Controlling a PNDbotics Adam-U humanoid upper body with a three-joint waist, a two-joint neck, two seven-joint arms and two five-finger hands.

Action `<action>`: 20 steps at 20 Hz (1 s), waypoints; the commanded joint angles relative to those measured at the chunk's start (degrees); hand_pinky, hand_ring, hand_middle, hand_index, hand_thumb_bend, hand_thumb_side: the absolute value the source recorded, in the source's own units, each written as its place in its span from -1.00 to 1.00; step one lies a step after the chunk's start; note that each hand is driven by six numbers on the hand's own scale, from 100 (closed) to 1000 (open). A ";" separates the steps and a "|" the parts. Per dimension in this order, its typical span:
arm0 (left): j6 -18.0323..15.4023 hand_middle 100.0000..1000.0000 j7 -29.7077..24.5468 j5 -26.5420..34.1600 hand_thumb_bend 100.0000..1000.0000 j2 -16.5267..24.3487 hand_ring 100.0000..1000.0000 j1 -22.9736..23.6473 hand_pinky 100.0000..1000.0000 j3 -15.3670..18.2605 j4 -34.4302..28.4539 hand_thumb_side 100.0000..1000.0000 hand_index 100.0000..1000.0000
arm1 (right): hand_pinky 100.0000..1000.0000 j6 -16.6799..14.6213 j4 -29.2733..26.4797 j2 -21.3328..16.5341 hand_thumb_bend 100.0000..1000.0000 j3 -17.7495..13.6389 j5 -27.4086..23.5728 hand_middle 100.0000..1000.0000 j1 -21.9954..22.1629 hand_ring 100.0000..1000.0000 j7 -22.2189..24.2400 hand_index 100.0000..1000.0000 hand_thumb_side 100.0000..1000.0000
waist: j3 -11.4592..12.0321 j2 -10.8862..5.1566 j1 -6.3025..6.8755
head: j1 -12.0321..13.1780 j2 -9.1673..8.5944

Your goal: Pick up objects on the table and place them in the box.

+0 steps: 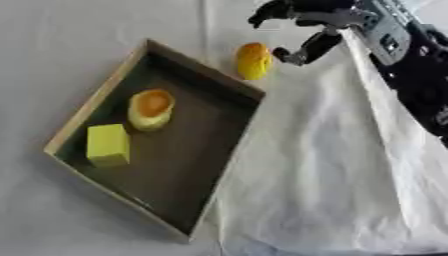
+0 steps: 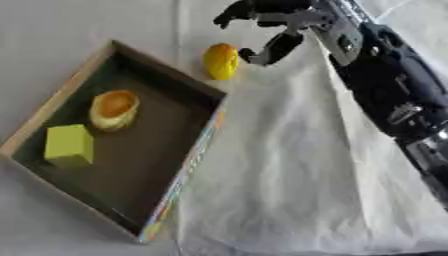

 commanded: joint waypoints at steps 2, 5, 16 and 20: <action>0.03 0.36 -0.22 0.25 -1.00 0.85 0.42 -0.65 0.70 0.07 -0.92 0.10 0.62 | 1.00 -7.94 0.07 -0.65 -1.00 0.09 0.96 0.68 -0.80 0.98 7.39 1.00 -0.60 | 0.28 -0.85 0.01 | 0.20 -0.34; 0.00 0.36 -0.28 0.33 -1.00 0.78 0.42 -0.72 0.70 0.09 -0.92 0.10 0.62 | 1.00 -8.66 0.34 -0.41 -1.00 0.36 1.53 0.68 -0.83 0.98 8.13 1.00 -0.58 | 0.51 -0.71 -0.12 | 0.22 -0.29; 0.09 0.36 -0.56 0.69 -1.00 0.57 0.42 -1.26 0.70 0.06 -0.92 0.10 0.62 | 1.00 -10.00 2.80 1.35 -1.00 0.93 5.02 0.67 -1.23 0.98 9.07 1.00 -0.51 | 1.32 -0.10 -0.52 | -0.02 -0.19; 0.11 0.36 -0.62 0.77 -1.00 0.49 0.42 -1.36 0.70 0.06 -0.92 0.10 0.62 | 0.99 -10.15 3.95 1.65 -1.00 0.84 7.09 0.60 -1.37 0.96 8.56 0.96 -0.48 | 1.45 0.03 -0.63 | -0.06 -0.09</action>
